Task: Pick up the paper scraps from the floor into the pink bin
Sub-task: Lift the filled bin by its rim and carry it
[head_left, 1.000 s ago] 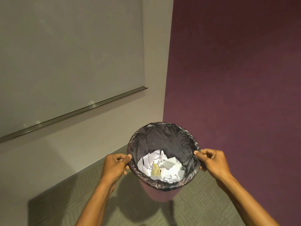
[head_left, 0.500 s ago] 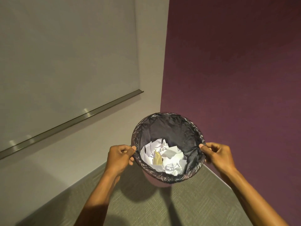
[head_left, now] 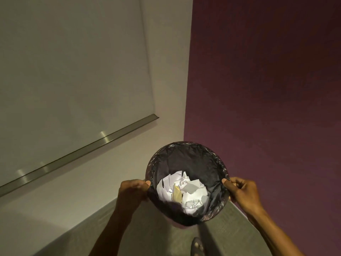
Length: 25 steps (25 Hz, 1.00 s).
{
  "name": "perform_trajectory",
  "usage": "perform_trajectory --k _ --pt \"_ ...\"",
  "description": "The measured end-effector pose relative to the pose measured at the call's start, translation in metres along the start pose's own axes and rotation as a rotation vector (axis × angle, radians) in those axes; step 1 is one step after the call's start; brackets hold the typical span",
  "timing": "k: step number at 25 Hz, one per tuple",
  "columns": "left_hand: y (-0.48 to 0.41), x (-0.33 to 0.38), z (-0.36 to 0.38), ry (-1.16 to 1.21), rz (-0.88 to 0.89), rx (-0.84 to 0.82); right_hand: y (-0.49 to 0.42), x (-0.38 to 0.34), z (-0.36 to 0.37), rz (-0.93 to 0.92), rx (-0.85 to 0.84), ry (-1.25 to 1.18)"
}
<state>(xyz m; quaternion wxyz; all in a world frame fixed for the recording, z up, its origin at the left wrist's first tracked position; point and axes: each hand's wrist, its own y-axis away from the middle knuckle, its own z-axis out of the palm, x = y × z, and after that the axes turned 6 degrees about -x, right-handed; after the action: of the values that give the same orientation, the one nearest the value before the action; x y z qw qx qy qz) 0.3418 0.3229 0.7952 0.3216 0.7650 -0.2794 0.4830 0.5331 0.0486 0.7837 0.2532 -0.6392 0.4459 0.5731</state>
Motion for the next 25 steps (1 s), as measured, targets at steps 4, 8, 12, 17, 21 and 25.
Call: perform_trajectory --k 4,8,12,17,21,25 --pt "-0.039 -0.007 0.027 -0.11 -0.102 0.027 -0.064 0.01 -0.009 0.022 -0.067 0.051" --pt "-0.07 -0.01 0.05 -0.081 -0.187 0.039 -0.117 0.039 -0.014 0.058 -0.083 0.178" --pt "-0.121 -0.032 0.064 -0.053 -0.264 0.02 -0.16 0.065 -0.005 0.121 -0.066 0.247" --pt "-0.193 -0.085 0.087 -0.069 -0.358 0.071 -0.214 0.12 0.024 0.276 -0.037 0.297" --pt "-0.251 -0.14 0.115 -0.026 -0.423 0.047 -0.265 0.181 0.048 0.34 -0.009 0.351" --pt "-0.301 -0.21 0.145 0.062 -0.533 0.061 -0.316 0.249 0.069 0.299 -0.036 0.419"
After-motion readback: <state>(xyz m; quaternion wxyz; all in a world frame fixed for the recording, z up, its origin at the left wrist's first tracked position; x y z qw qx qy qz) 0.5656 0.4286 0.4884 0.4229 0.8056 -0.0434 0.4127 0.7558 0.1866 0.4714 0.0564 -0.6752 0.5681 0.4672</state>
